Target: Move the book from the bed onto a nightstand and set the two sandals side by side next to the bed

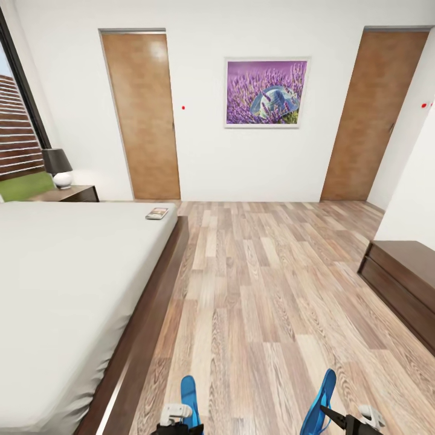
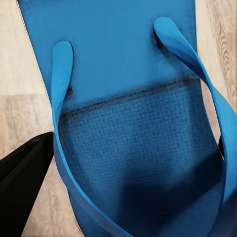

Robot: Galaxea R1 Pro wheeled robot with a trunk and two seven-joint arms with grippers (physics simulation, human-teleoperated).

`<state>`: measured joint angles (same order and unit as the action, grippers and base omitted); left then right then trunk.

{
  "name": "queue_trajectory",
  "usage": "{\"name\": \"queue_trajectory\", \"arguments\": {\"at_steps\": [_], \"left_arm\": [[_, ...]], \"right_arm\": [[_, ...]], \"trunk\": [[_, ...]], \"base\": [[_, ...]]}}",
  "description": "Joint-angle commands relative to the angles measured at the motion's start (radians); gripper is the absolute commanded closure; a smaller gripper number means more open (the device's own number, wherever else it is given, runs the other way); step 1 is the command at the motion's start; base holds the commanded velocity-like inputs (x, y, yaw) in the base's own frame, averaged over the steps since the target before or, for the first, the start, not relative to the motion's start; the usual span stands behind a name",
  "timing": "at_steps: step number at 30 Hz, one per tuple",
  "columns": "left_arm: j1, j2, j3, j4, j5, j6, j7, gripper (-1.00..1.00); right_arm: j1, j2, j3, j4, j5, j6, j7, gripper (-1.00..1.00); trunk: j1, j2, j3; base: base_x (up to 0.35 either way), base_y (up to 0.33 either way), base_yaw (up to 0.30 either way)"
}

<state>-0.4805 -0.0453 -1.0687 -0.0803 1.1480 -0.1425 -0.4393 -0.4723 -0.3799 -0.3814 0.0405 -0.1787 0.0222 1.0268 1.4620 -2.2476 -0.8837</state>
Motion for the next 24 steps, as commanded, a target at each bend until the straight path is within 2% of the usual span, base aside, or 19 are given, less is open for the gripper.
{"name": "queue_trajectory", "arguments": {"at_steps": [1, 12, 24], "left_arm": [[0.001, -0.002, -0.007, 0.002, 0.007, -0.005, -0.002, 1.0], [0.007, -0.005, -0.007, 0.002, 0.007, -0.006, -0.002, 1.0], [0.008, -0.005, -0.007, 0.002, 0.007, -0.005, -0.002, 1.0]], "right_arm": [[-0.002, -0.001, 0.004, 0.004, -0.01, 0.002, 0.004, 1.0], [-0.002, -0.001, 0.004, 0.004, -0.01, 0.002, 0.006, 1.0], [-0.002, -0.001, 0.004, 0.004, -0.01, 0.002, 0.007, 1.0]], "trunk": [[0.0, 0.0, -0.001], [0.0, 0.0, 0.0], [0.0, 0.0, 0.001]], "base": [[0.069, -0.018, 0.0], [0.01, -0.003, -0.011], [0.0, 0.0, -0.257]]}}
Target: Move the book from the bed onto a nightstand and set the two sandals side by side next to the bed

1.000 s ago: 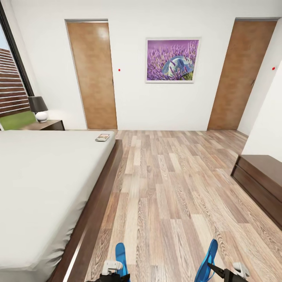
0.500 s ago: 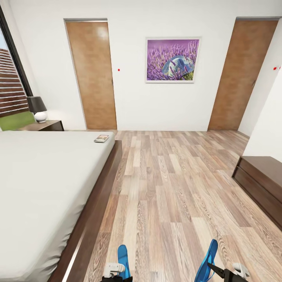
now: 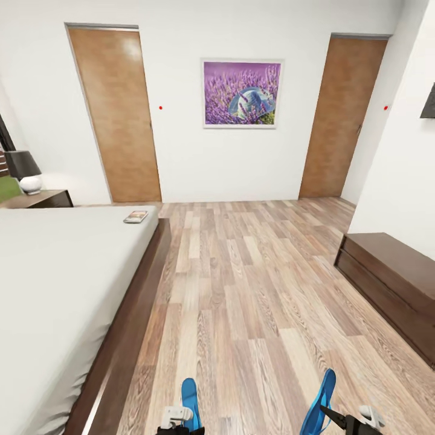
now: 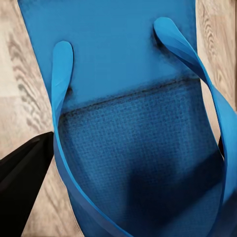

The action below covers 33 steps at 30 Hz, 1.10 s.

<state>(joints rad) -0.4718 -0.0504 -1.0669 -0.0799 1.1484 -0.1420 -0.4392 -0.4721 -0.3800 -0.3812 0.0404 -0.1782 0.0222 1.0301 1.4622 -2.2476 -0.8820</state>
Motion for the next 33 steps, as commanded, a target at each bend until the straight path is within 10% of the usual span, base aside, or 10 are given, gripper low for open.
{"name": "queue_trajectory", "arguments": {"at_steps": [1, 33], "left_arm": [[-0.001, 0.0, -0.008, 0.002, 0.007, -0.005, -0.003, 1.0], [-0.001, 0.0, -0.008, 0.002, 0.007, -0.005, -0.003, 1.0]], "right_arm": [[-0.002, 0.0, 0.004, 0.004, -0.01, 0.002, 0.004, 1.0], [-0.002, 0.0, 0.004, 0.004, -0.01, 0.002, 0.004, 1.0]], "trunk": [[0.0, 0.0, -0.001], [0.0, 0.0, -0.001]], "base": [[0.0, 0.0, -0.283], [0.079, -0.018, -0.175]]}}
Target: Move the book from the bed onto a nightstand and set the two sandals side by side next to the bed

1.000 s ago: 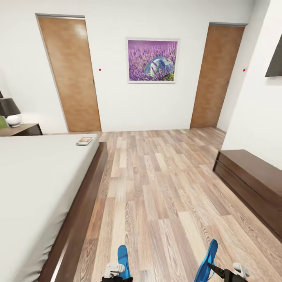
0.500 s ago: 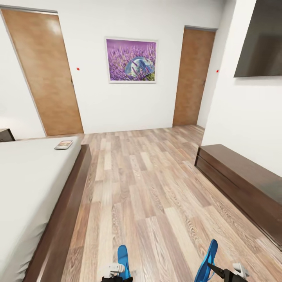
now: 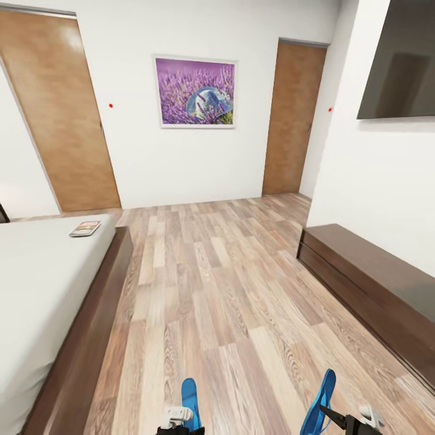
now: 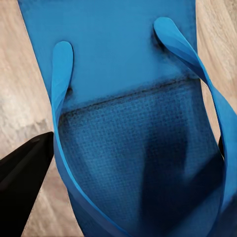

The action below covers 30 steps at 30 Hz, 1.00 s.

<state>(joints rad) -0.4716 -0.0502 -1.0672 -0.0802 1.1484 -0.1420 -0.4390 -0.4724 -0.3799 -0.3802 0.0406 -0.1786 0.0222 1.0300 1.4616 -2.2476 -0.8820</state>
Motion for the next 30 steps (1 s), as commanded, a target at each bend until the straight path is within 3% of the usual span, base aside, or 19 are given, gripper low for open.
{"name": "queue_trajectory", "arguments": {"at_steps": [1, 12, 30], "left_arm": [[-0.001, 0.0, -0.008, 0.002, 0.007, -0.005, -0.003, 1.0], [-0.001, 0.0, -0.008, 0.002, 0.007, -0.006, -0.003, 1.0], [-0.001, 0.0, -0.008, 0.002, 0.007, -0.005, -0.003, 1.0]], "right_arm": [[-0.002, -0.001, 0.003, 0.004, -0.01, 0.002, 0.004, 1.0], [-0.002, -0.001, 0.003, 0.004, -0.01, 0.002, 0.004, 1.0], [-0.002, -0.001, 0.003, 0.004, -0.009, 0.002, 0.004, 1.0]], "trunk": [[0.0, 0.0, -0.001], [0.0, 0.0, -0.001], [0.0, 0.0, -0.001]], "base": [[0.308, -0.091, 0.0], [0.165, -0.013, 0.028], [0.002, 0.0, 0.278]]}}
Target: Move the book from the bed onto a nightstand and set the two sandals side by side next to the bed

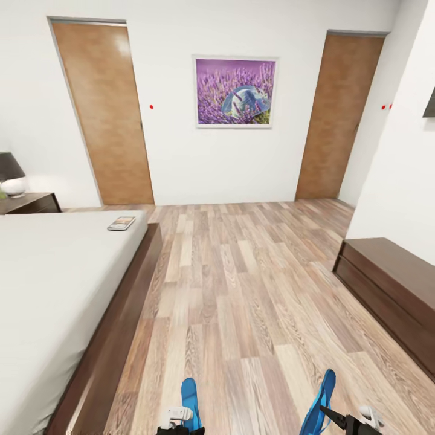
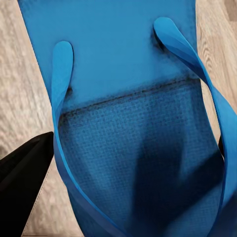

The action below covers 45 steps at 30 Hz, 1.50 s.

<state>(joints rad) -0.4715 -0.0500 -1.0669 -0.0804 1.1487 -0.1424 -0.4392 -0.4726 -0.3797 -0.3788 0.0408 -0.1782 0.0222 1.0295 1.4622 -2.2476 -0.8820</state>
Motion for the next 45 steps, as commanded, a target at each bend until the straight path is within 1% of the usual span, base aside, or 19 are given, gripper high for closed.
{"name": "queue_trajectory", "arguments": {"at_steps": [1, 10, 13, 17, 21, 35, 41, 45], "left_arm": [[-0.001, -0.001, -0.008, 0.002, 0.006, -0.005, -0.003, 1.0], [-0.001, -0.001, -0.008, 0.002, 0.007, -0.005, -0.003, 1.0], [-0.001, -0.002, -0.008, 0.002, 0.006, -0.005, -0.003, 1.0], [-0.001, -0.011, -0.008, 0.003, 0.007, -0.005, -0.003, 1.0], [0.002, -0.014, -0.008, 0.003, 0.007, -0.005, -0.003, 1.0], [0.012, -0.014, -0.008, 0.004, 0.006, -0.005, -0.003, 1.0], [0.013, -0.014, -0.008, 0.003, 0.007, -0.005, -0.003, 1.0], [0.013, -0.014, -0.008, 0.003, 0.007, -0.006, -0.003, 1.0]], "right_arm": [[-0.001, -0.001, 0.002, 0.004, -0.01, 0.002, 0.004, 1.0], [-0.001, -0.001, 0.002, 0.004, -0.01, 0.002, 0.004, 1.0], [-0.001, -0.001, 0.002, 0.004, -0.01, 0.002, 0.004, 1.0], [-0.001, -0.001, 0.002, 0.004, -0.01, 0.002, 0.004, 1.0], [-0.001, -0.001, 0.002, 0.004, -0.01, 0.002, 0.004, 1.0], [-0.001, -0.001, 0.003, 0.004, -0.01, 0.002, 0.004, 1.0], [-0.001, -0.001, 0.002, 0.004, -0.01, 0.002, 0.004, 1.0], [-0.001, -0.001, 0.002, 0.004, -0.01, 0.002, 0.004, 1.0]], "trunk": [[0.0, 0.0, -0.001], [0.0, 0.0, -0.001], [0.0, 0.0, -0.001], [0.0, 0.0, -0.001], [0.0, 0.0, -0.005], [0.0, 0.0, -0.025], [0.0, 0.0, -0.028], [0.0, 0.0, -0.028]], "base": [[0.0, 0.0, 0.289], [0.0, 0.0, 0.273], [0.0, 0.0, 0.125], [0.0, 0.0, 0.032], [0.0, 0.0, 0.007], [0.0, 0.0, 0.0], [0.004, 0.0, 0.0], [0.192, 0.0, 0.0]]}}
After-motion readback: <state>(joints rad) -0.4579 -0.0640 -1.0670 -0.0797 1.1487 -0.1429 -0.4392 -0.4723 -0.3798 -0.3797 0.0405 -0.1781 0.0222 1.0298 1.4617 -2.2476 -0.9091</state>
